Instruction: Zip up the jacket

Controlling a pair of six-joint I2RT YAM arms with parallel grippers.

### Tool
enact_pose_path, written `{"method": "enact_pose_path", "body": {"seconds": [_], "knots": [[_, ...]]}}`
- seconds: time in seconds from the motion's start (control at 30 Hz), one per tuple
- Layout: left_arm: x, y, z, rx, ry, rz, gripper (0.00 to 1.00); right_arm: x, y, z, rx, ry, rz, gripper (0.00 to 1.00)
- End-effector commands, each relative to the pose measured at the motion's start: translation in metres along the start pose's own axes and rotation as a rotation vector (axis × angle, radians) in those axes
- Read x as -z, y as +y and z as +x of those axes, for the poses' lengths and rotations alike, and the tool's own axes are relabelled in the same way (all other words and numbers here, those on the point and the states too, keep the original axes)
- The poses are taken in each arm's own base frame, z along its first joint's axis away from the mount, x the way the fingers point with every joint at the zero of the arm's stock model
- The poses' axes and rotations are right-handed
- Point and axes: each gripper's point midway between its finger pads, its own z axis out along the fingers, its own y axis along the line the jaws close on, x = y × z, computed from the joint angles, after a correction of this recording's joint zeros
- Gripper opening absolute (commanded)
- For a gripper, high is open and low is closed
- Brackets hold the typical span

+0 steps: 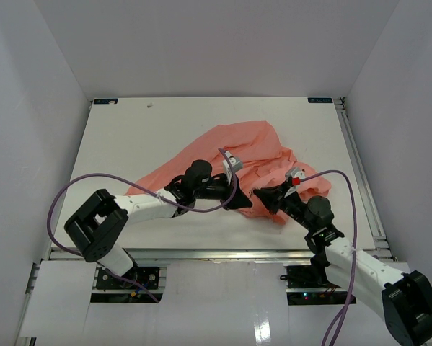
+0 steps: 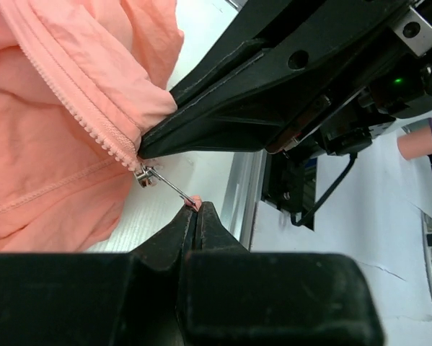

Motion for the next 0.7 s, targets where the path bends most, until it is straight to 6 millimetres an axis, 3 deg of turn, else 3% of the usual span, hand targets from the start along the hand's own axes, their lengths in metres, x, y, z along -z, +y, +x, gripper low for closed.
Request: {"method": "enact_pose_path", "body": {"seconds": [0.0,0.03,0.13,0.2,0.5,0.67], "knots": [[0.007,0.006,0.008,-0.033,0.017,-0.083,0.15,-0.004,-0.011,-0.013,0.013,-0.042,0.058,0.08],[0.006,0.012,0.010,-0.029,0.022,-0.120,0.21,-0.005,-0.013,-0.013,0.013,-0.042,0.065,0.08],[0.005,0.025,0.017,-0.032,0.064,-0.208,0.54,-0.007,-0.013,-0.013,0.011,-0.037,0.066,0.08],[0.005,0.026,0.019,-0.039,0.076,-0.226,0.60,-0.007,-0.012,-0.015,0.013,-0.039,0.059,0.08],[0.014,0.024,0.009,-0.073,0.057,-0.273,0.64,-0.007,-0.006,-0.028,0.024,-0.064,0.035,0.08],[0.027,0.053,-0.016,-0.041,0.006,-0.500,0.64,-0.004,-0.004,-0.033,0.027,-0.076,0.037,0.08]]}}
